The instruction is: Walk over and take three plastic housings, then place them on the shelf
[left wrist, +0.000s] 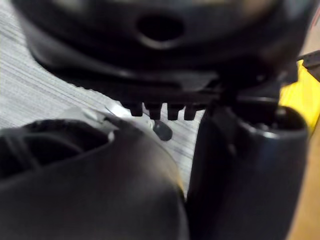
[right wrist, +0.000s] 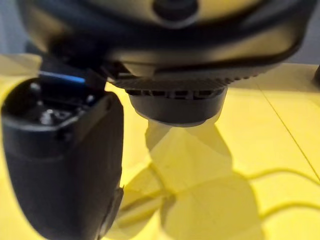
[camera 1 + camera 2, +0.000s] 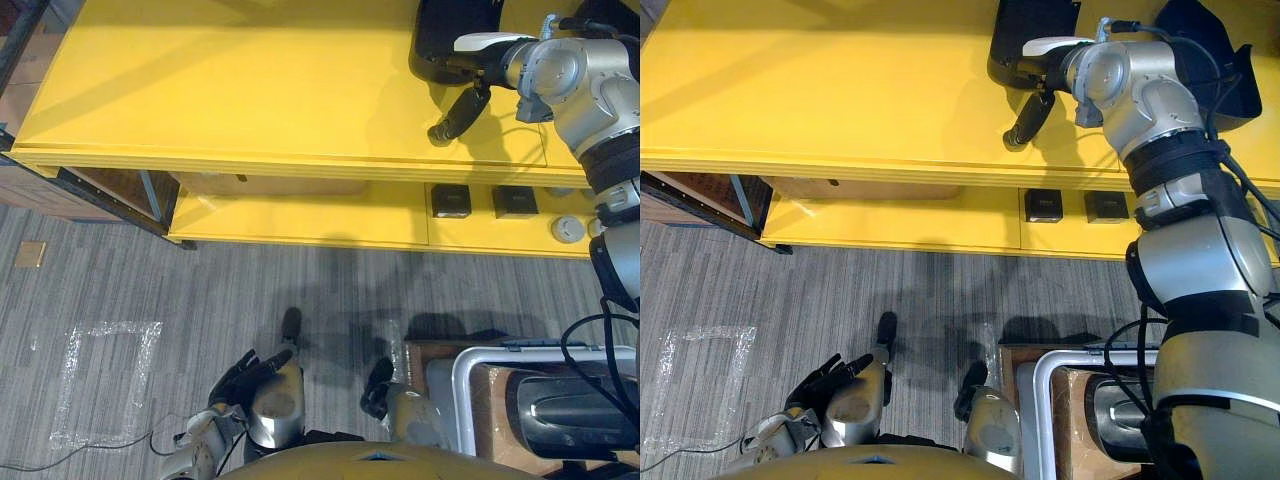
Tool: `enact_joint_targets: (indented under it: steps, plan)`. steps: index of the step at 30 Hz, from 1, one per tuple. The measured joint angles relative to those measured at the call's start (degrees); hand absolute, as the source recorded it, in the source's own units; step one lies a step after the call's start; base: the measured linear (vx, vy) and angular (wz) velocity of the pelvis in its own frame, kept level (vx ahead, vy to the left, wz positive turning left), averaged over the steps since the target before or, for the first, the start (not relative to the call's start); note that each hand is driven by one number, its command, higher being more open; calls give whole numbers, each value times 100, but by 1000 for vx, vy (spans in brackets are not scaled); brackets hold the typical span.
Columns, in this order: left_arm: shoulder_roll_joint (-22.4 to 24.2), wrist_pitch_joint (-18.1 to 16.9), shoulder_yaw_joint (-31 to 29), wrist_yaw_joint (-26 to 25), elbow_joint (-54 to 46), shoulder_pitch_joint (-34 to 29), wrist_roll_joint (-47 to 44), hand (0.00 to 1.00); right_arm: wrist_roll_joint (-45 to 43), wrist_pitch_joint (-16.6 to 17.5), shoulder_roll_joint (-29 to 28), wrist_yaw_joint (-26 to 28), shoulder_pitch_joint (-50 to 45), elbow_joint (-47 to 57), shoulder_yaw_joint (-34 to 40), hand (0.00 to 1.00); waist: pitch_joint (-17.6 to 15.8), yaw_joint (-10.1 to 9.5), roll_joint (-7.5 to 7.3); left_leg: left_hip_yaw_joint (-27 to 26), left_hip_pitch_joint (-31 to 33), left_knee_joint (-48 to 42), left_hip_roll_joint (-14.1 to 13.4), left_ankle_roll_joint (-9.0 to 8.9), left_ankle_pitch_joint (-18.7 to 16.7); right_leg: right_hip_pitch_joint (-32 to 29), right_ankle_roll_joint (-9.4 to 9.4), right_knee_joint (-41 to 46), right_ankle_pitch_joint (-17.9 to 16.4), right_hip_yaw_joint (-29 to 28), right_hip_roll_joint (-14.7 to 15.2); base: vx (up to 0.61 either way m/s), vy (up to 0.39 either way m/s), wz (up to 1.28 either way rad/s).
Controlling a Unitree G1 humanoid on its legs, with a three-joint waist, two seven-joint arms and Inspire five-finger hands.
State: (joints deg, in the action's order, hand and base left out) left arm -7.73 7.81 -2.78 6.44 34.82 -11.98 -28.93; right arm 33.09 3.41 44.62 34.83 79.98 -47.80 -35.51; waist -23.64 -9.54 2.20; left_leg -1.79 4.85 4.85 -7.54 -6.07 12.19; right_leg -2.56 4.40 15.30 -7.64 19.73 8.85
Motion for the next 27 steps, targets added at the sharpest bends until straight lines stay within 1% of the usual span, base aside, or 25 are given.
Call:
enact_joint_targets:
  steps: [3, 11, 16, 18, 19, 21, 27]
  plan:
    - [-4, 0, -3, 1, 2, 7, 19, 100, 28, 105, 4, 33, -150, 125, -12, 100, -11, 9, -46, -14, -70, 3, -2, -1, -11, 71, 0, -38, 0, -11, -3, -6, -9, -1]
    - [-130, -1, -32, -4, 74, 13, 29, 100, 48, 303, 25, 102, -430, 292, -10, 100, 51, 9, -258, -58, -114, 5, -1, 2, -14, 109, 25, -80, 25, -56, -5, -2, -7, -2]
    - [-162, -5, -34, -3, 112, 14, 30, 100, 214, 387, 76, 113, -533, 315, -10, 100, 85, 9, -312, -58, -135, 6, 4, 5, -16, 163, 38, -159, 62, -53, -13, 0, 0, 0]
    - [-201, -6, -39, -4, 141, 13, 30, 100, 250, 397, 77, 116, -596, 317, -11, 100, 124, 4, -367, -57, -135, 6, 6, 5, -16, 168, 39, -166, 63, -51, -13, 0, 0, 0]
    - [-234, -9, -42, -4, 174, 13, 30, 100, 252, 409, 77, 115, -666, 318, -10, 100, 162, 3, -420, -57, -132, 6, 7, 7, -17, 170, 39, -177, 66, -51, -13, 0, 0, 0]
    - [-254, -8, -44, -6, 198, 12, 32, 100, 256, 426, 78, 118, -731, 313, -11, 100, 206, 6, -453, -59, -132, 6, 9, 14, -22, 189, 47, -215, 89, -51, -17, 0, 0, 0]
    - [-254, -6, -39, -7, 281, 11, 32, 100, 254, 482, 155, 135, -901, 304, -13, 100, 316, 11, -457, -68, -134, 7, 32, 37, -36, 259, 68, -360, 174, -50, -20, 0, 0, 0]
